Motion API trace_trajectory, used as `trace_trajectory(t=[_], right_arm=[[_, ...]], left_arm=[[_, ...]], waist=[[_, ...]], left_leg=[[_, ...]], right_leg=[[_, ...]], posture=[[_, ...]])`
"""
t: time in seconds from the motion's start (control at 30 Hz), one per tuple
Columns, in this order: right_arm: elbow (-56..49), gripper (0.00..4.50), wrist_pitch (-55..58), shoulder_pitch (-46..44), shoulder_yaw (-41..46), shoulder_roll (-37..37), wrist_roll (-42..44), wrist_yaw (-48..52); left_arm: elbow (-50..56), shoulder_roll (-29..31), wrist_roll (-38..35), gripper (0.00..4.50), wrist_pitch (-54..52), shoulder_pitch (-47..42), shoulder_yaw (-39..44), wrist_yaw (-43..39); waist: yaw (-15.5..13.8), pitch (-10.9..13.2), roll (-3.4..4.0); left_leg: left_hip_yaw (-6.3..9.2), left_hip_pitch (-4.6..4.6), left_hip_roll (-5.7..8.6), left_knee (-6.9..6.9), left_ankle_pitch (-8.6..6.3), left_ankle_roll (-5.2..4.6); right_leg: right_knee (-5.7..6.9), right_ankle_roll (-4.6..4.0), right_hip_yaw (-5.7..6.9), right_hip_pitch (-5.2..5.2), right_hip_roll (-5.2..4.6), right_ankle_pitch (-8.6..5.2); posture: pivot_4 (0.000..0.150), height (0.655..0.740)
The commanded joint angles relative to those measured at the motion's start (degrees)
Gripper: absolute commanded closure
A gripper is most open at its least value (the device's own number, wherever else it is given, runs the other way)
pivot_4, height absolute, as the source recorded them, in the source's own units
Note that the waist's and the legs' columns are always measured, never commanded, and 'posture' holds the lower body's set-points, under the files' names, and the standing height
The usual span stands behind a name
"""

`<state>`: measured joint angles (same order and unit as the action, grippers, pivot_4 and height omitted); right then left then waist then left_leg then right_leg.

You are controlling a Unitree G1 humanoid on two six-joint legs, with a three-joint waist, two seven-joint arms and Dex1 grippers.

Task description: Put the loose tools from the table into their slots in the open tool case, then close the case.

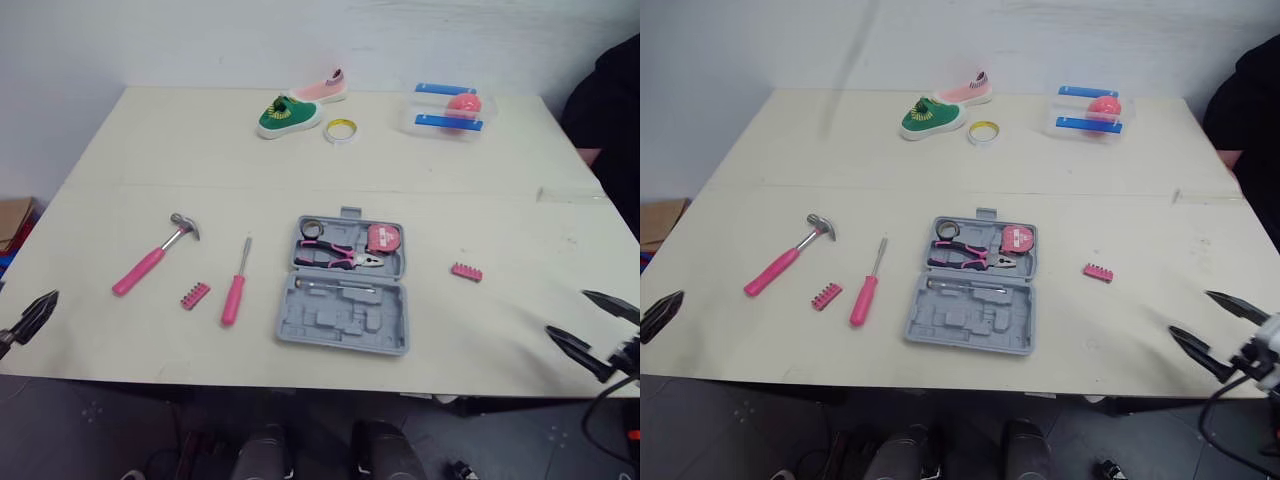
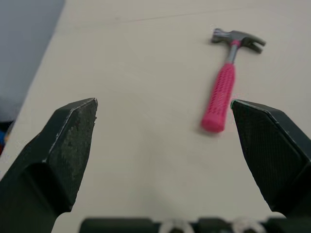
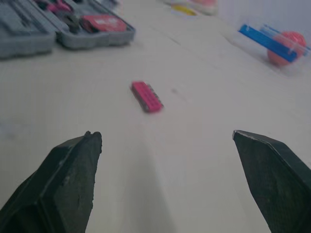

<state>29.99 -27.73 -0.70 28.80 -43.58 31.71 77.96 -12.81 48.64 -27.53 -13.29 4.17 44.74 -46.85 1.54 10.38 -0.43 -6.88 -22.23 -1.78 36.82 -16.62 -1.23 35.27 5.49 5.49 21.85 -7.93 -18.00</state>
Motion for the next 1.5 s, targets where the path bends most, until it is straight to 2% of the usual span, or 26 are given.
trace_trajectory(t=[0.03, 0.17, 0.33, 0.5, 0.63, 0.83, 0.93, 1.03, 1.2, 1.23, 1.37, 1.5], right_arm=[[-17.11, 0.0, 6.87, 1.16, -2.54, 1.85, 5.98, -1.4], [-29.23, 0.0, 13.16, 1.43, -5.66, 3.79, 8.02, -4.99], [-36.46, 0.0, 16.36, -0.46, -9.91, 5.32, 6.97, -7.49], [-40.46, 0.0, 18.38, -1.69, -12.51, 5.8, 7.05, -7.89], [-41.91, 0.0, 19.0, -2.27, -15.17, 6.05, 6.29, -6.74], [-41.45, 0.0, 19.18, -2.02, -15.08, 6.21, 5.75, -6.98], [-42.73, 0.0, 20.19, -1.38, -14.53, 5.98, 5.9, -8.2], [-44.45, 0.0, 21.16, -1.23, -14.5, 5.86, 5.5, -9.8], [-46.71, 0.0, 23.21, -1.4, -14.14, 5.12, 5.65, -11.97], [-46.99, 0.0, 23.58, -1.4, -14.12, 4.97, 5.65, -12.15], [-44.57, 0.0, 23.16, -1.27, -12.43, 3.71, 4.23, -11.8], [-39.58, 0.0, 21.77, -1.44, -10.99, 2.28, 3.12, -9.83]], left_arm=[[-4.25, 4.94, 2.68, 0.06, -2.99, -6.66, -7.83, -2.05], [-10.14, 7.57, 5.3, 0.06, -6.28, -14.53, -16.36, -4.42], [-17.94, 6.66, 10.65, 0.06, -6.68, -25.16, -26.08, -3.57], [-24.95, 5.42, 13.88, 0.06, -6.44, -33.1, -31.58, -5.05], [-31.38, 5.12, 19.2, 0.06, -5.82, -38.79, -38.08, -6.68], [-39.64, 3.7, 22.56, 0.06, -2.34, -43.6, -41.41, -8.71], [-41.2, 3.93, 24.24, 0.88, -2.52, -43.29, -42.72, -9.25], [-40.45, 4.12, 23.72, 1.99, -4.41, -40.78, -42.9, -11.56], [-35.99, 3.83, 21.0, 3.9, -4.37, -37.84, -38.84, -9.59], [-34.42, 3.78, 20.3, 3.91, -3.37, -37.09, -37.87, -9.75], [-16.08, 2.45, 11.83, 3.91, -0.38, -33.15, -30.85, -13.02], [-1.16, 1.75, 7.27, 3.91, -2.88, -30.85, -30.72, -15.52]], waist=[[0.02, 0.0, 0.11], [0.02, 0.01, 0.13], [-0.14, 0.05, -0.04], [-0.28, 0.09, -0.17], [-0.27, 0.2, -0.42], [-0.24, 0.21, -0.49], [-0.28, 0.21, -0.48], [-0.15, 0.2, -0.47], [0.07, 0.13, -0.34], [0.09, 0.13, -0.34], [-0.05, 0.21, -0.47], [-0.88, 0.47, -0.96]], left_leg=[[-0.03, 0.0, 0.01, 0.0, 0.0, 0.0], [-0.07, -0.03, 0.01, -0.04, 0.04, 0.04], [-0.32, -0.18, 0.03, -0.06, 0.15, 0.17], [-0.65, -0.27, 0.06, 0.22, 0.28, -0.16], [-0.78, -0.26, 0.07, 0.33, 0.31, -0.27], [-0.85, -0.17, 0.05, 0.32, 0.32, -0.27], [-0.88, -0.12, 0.06, 0.32, 0.33, -0.28], [-0.89, -0.09, 0.06, 0.3, 0.33, -0.28], [-1.09, 0.06, 0.03, 0.25, 0.28, -0.31], [-1.09, 0.06, 0.02, 0.25, 0.28, -0.31], [-1.13, -0.03, 0.03, 0.26, 0.22, -0.33], [-0.91, -0.28, 0.07, 0.37, 0.14, -0.16]], right_leg=[[0.04, 0.0, -0.03, 0.04, 0.0, 0.0], [0.14, -0.02, -0.01, 0.16, 0.02, -0.01], [0.29, -0.02, 0.5, 0.46, -0.1, -0.01], [0.55, 0.02, 0.77, 0.61, -0.07, 0.01], [0.58, 0.15, 0.69, 0.63, -0.04, 0.08], [0.63, 0.17, 0.61, 0.64, -0.06, 0.09], [0.67, 0.17, 0.58, 0.63, -0.08, 0.09], [0.68, 0.17, 0.55, 0.63, -0.1, 0.09], [0.71, 0.17, 0.43, 0.64, -0.15, 0.09], [0.7, 0.17, 0.43, 0.65, -0.15, 0.09], [0.67, 0.17, 0.43, 0.73, -0.23, 0.09], [0.59, 0.17, 0.41, 0.74, -0.33, 0.1]], posture=[[0.15, 0.74], [0.15, 0.74], [0.15, 0.74], [0.15, 0.74], [0.15, 0.74], [0.15, 0.74], [0.15, 0.74], [0.15, 0.74], [0.15, 0.74], [0.15, 0.74], [0.15, 0.74], [0.15, 0.74]])
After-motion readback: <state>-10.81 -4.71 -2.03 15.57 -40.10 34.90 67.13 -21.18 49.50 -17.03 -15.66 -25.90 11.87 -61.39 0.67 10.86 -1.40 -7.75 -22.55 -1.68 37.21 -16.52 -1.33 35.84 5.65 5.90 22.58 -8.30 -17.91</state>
